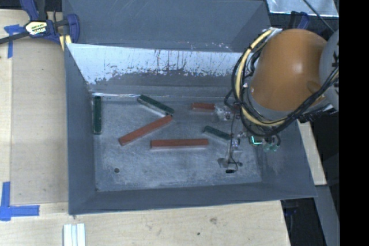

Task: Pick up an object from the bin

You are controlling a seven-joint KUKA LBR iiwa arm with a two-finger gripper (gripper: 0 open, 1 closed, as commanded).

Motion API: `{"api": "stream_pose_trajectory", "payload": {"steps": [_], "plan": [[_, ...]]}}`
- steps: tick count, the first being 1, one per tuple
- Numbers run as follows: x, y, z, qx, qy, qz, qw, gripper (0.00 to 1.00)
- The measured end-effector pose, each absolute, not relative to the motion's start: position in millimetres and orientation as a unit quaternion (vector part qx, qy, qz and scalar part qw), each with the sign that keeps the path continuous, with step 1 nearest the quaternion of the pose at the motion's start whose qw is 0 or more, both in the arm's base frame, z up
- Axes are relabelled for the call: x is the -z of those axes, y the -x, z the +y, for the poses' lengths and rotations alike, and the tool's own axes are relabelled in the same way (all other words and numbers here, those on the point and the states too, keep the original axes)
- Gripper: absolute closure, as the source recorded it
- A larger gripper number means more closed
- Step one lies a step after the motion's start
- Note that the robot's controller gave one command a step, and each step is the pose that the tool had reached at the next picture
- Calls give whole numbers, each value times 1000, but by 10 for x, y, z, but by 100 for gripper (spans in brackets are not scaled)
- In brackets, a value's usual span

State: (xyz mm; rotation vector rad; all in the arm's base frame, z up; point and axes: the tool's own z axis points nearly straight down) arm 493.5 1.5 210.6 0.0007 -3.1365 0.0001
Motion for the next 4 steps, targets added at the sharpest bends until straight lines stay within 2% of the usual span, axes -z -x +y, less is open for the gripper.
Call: {"api": "stream_pose_trajectory", "payload": {"steps": [1,2,3,4], "plan": [[-2144,-4952,15,0,0,-1000,-2,0],[-1420,-5075,377,0,-39,-999,-4,0],[-1434,-5125,731,0,-34,-999,2,0],[-1532,-5287,823,1,-2,-1000,-4,0]]}}
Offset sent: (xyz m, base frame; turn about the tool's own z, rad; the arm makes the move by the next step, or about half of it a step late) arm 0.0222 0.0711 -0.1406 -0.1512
